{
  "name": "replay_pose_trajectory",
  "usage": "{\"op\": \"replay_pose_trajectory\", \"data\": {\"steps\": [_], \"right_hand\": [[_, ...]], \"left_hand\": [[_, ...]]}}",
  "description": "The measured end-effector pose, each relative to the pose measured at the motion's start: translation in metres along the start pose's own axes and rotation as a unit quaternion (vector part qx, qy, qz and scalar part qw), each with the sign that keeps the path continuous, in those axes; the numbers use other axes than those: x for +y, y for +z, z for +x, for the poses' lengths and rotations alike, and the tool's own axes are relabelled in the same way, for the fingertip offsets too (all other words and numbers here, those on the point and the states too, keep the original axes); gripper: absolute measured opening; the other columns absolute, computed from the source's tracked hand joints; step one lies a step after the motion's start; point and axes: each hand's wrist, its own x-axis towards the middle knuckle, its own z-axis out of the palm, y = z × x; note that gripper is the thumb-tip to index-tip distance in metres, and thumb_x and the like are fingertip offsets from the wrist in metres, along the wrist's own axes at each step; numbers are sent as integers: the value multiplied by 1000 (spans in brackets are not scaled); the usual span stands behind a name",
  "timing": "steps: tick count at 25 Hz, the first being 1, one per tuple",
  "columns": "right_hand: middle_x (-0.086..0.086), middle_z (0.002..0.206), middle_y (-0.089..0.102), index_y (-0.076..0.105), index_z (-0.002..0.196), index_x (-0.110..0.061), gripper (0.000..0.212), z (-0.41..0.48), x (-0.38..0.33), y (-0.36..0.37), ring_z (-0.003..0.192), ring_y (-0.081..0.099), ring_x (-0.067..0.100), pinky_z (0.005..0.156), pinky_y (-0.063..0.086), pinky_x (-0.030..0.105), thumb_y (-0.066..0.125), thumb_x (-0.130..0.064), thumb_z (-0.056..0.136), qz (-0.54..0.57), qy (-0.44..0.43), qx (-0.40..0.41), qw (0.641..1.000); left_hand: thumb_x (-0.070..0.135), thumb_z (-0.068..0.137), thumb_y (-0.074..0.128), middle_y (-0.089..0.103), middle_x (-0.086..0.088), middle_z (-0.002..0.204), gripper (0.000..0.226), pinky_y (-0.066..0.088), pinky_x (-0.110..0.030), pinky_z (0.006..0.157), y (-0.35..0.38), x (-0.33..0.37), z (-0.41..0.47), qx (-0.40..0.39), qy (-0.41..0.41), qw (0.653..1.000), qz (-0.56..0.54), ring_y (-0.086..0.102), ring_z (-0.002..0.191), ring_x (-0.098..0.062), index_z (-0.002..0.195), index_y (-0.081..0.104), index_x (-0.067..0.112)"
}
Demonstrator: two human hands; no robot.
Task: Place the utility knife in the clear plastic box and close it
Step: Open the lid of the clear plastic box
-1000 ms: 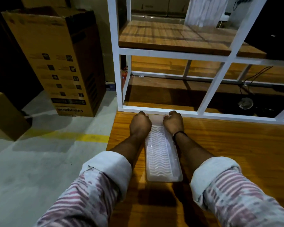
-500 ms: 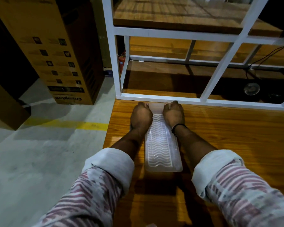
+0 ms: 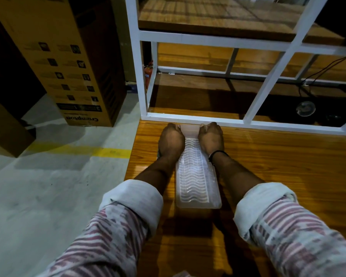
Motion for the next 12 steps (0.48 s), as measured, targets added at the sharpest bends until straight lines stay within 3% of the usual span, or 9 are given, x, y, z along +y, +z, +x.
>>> {"op": "replay_pose_trajectory", "data": {"steps": [12], "right_hand": [[25, 116, 59, 56, 114, 4, 40, -2, 1, 1, 110, 53, 37, 92, 41, 39, 48, -32, 100, -11, -27, 17, 999]], "left_hand": [[35, 108, 37, 71, -13, 115, 40, 55, -43, 86, -1, 2, -2, 10, 0, 1000, -8, 66, 104, -31, 118, 64, 7]]}}
